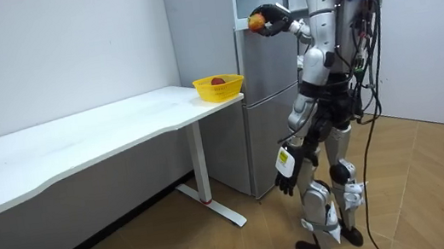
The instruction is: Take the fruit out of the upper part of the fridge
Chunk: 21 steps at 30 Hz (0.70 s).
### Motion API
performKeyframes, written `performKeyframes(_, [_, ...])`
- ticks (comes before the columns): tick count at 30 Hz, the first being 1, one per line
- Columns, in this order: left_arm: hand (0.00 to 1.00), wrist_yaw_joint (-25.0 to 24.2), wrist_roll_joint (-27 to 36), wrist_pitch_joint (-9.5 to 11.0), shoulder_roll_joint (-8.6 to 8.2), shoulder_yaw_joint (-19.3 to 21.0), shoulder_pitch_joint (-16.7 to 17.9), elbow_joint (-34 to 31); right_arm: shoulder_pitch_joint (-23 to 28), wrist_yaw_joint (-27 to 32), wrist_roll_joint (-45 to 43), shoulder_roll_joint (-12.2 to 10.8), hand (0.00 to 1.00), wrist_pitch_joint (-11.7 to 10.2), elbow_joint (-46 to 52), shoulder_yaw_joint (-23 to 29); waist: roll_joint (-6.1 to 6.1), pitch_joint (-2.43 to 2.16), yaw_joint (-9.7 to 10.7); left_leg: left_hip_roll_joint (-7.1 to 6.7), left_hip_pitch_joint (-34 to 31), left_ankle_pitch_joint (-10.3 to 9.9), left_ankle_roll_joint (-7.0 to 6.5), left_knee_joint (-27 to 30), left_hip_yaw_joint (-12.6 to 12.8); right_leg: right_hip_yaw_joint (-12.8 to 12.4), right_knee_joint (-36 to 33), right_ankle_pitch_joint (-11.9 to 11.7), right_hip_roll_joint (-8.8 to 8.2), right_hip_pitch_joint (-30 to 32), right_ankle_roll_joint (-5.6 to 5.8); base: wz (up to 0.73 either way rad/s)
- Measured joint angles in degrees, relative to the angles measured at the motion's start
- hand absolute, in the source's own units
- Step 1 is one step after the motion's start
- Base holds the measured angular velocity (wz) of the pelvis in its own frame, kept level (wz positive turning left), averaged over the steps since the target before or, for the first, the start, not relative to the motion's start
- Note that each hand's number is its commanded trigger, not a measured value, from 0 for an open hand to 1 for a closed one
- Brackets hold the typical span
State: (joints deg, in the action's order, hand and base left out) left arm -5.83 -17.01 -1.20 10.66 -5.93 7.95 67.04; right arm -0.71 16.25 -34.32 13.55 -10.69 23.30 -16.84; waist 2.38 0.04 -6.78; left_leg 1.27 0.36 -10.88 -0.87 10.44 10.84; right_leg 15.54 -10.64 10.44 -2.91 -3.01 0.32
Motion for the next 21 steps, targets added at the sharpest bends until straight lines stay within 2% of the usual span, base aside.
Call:
performKeyframes(4, [0.00,0.05,0.04,0.12,0.44,-0.01,-0.51,1.77,-2.70,-0.47,-0.71,0.29,1.00,0.01,-0.03,-0.04,1.40,-0.02,-1.19,-0.04,0.18,0.02,0.06,0.15,-0.40,0.90,0.03,-0.01,0.04,-0.36,0.01,0.07])
performKeyframes(8, [0.00,-0.03,-0.02,0.12,0.67,0.03,-0.67,1.64,-3.88,-1.12,-0.80,0.26,1.00,0.01,-0.21,-0.06,1.68,0.16,-1.58,-0.04,0.35,0.02,0.03,0.27,-1.69,1.90,0.16,-0.02,-0.19,-1.15,0.03,0.17])
performKeyframes(9, [0.00,-0.15,-0.02,0.13,0.81,0.09,-0.69,1.65,-4.03,-1.42,-0.75,0.28,1.00,0.13,-0.41,-0.57,1.63,0.21,-2.45,-0.06,0.43,0.02,0.03,0.26,-1.99,1.99,0.19,-0.01,-0.19,-1.28,0.03,0.00])
performKeyframes(12, [0.00,-1.03,-0.08,0.13,1.23,0.14,-0.94,1.66,-5.14,-2.63,-0.97,0.28,1.00,0.29,-2.38,-2.57,1.46,0.55,-2.93,-0.04,0.71,0.00,0.04,0.09,-2.62,2.60,0.19,0.01,-0.19,-1.84,0.06,0.09])
performKeyframes(14, [0.00,-1.16,-0.37,0.13,1.30,0.23,-1.53,1.65,-5.85,-4.38,-2.14,0.32,1.00,0.66,-3.29,-2.84,1.58,0.61,-3.23,-0.03,0.11,0.02,0.07,0.38,-3.32,3.52,0.18,0.02,-0.21,-1.79,0.08,0.18])
performKeyframes(21, [0.00,-1.96,-1.18,0.21,1.35,0.20,-1.97,1.52,-9.59,-5.21,-5.52,0.93,1.00,0.86,-8.23,-3.81,2.49,0.71,-4.69,-0.02,-0.03,0.11,0.19,0.52,-3.49,3.63,0.19,0.05,-0.22,-1.78,0.12,0.01])
